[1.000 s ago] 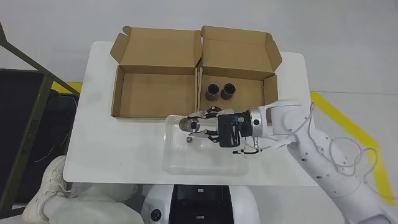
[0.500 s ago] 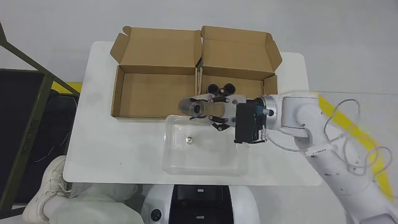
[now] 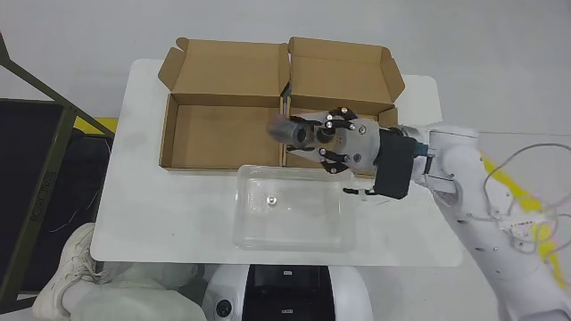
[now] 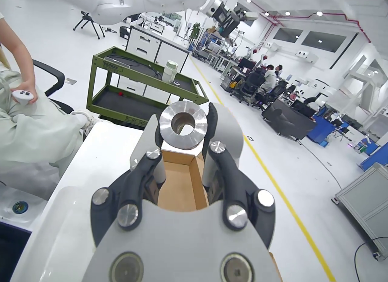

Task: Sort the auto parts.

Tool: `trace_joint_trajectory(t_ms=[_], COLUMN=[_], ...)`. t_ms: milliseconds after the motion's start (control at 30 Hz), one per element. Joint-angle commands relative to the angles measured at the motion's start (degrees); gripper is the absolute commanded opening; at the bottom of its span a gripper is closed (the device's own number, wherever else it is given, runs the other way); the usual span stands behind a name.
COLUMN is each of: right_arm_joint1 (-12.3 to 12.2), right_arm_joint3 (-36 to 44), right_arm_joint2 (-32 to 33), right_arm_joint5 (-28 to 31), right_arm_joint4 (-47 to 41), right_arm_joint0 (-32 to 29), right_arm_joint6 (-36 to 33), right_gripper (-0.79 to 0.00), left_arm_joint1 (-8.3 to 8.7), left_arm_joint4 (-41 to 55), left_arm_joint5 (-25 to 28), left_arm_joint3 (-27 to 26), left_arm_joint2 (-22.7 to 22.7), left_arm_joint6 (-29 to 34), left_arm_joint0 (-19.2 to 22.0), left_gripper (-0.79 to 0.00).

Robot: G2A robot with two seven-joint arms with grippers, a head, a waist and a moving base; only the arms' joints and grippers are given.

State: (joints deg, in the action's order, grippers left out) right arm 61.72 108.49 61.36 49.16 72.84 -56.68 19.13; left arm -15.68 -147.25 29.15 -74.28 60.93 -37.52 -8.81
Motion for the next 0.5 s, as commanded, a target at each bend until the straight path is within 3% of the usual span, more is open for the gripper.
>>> trace_joint_trajectory(t_ms=[0,467], right_arm_joint1=[-0.1,0.5], right_arm_joint3=[0.1,-4.5], right_arm_joint2=[0.9,0.1], right_arm_joint5=[0.0,0.1], right_arm_joint4=[0.4,0.1], right_arm_joint0=[-0.7,-0.5], right_arm_joint6=[1.4,3.4], right_gripper=[-0.785,-0.785], left_arm_joint1=[0.0,0.0], left_arm_joint4=[0.0,0.0], left_arm_joint5=[0.0,0.0], left_arm_joint3=[0.0,0.0], left_arm_joint2=[0.0,0.0], left_arm_joint6=[0.0,0.0], left_arm_joint0=[0.0,0.0], left_gripper=[0.0,0.0])
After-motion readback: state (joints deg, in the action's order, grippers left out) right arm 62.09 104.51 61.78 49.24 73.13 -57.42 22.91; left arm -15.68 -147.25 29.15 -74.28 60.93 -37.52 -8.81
